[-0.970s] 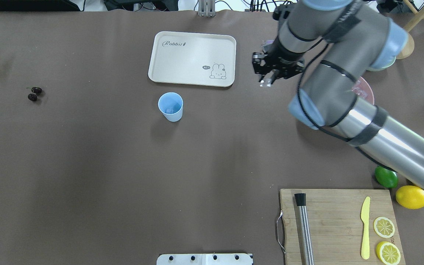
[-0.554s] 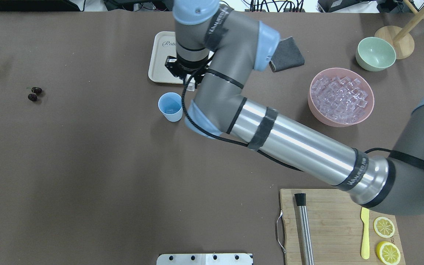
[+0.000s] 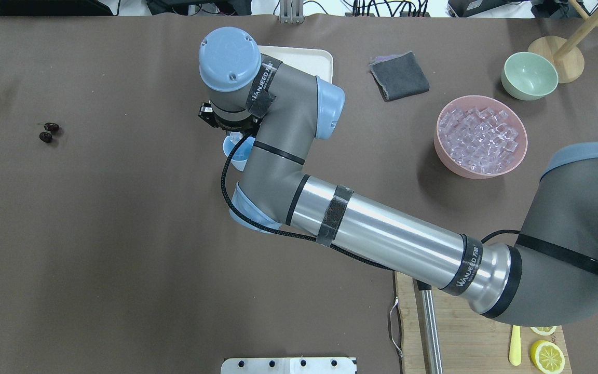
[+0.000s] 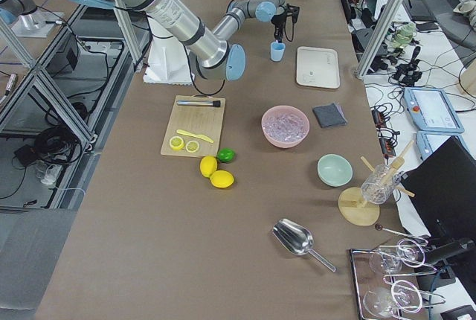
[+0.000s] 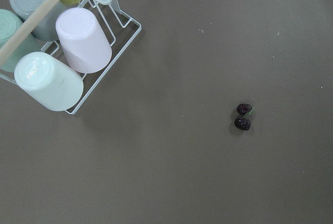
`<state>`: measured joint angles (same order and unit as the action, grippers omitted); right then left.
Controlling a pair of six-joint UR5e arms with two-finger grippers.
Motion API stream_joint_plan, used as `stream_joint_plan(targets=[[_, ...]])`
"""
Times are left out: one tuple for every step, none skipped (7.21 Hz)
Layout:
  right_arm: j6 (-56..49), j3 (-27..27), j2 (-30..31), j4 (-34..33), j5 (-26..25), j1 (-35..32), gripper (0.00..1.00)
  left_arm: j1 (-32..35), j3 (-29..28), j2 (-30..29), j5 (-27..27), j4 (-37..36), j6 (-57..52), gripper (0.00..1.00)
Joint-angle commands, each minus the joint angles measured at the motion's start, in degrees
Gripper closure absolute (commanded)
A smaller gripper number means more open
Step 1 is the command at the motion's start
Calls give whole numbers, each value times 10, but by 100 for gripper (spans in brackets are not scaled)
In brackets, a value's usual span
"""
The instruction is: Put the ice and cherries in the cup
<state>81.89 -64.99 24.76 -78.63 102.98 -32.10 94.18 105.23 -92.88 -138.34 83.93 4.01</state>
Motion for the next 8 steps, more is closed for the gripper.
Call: stream_joint_plan(targets=[[-26,-29,23,-2,-1,6,1,1,-4,0,0,0,-1,2],[-33,-107,69,-6,4,-1,1,1,-5,0,0,0,0,2],[-91,-216,137,-70,33,-29,1,0,-5,-1,0,0,1,2],[-175,-307,216,-105,61,-71,1,-2,-6,-5,1,0,2,2],[-264,-369,314,-101,106,-130,1,-7,-10,-7,1,1,13,2],[-389,-383,376,-101,183,-219,1,-20,-10,-11,1,6,28,2],[-487,-392,442,-101,240,-291,1,-30,-11,-13,1,31,37,2],[-572,-395,504,-101,265,-352,1,-44,-8,-20,0,43,68,2]])
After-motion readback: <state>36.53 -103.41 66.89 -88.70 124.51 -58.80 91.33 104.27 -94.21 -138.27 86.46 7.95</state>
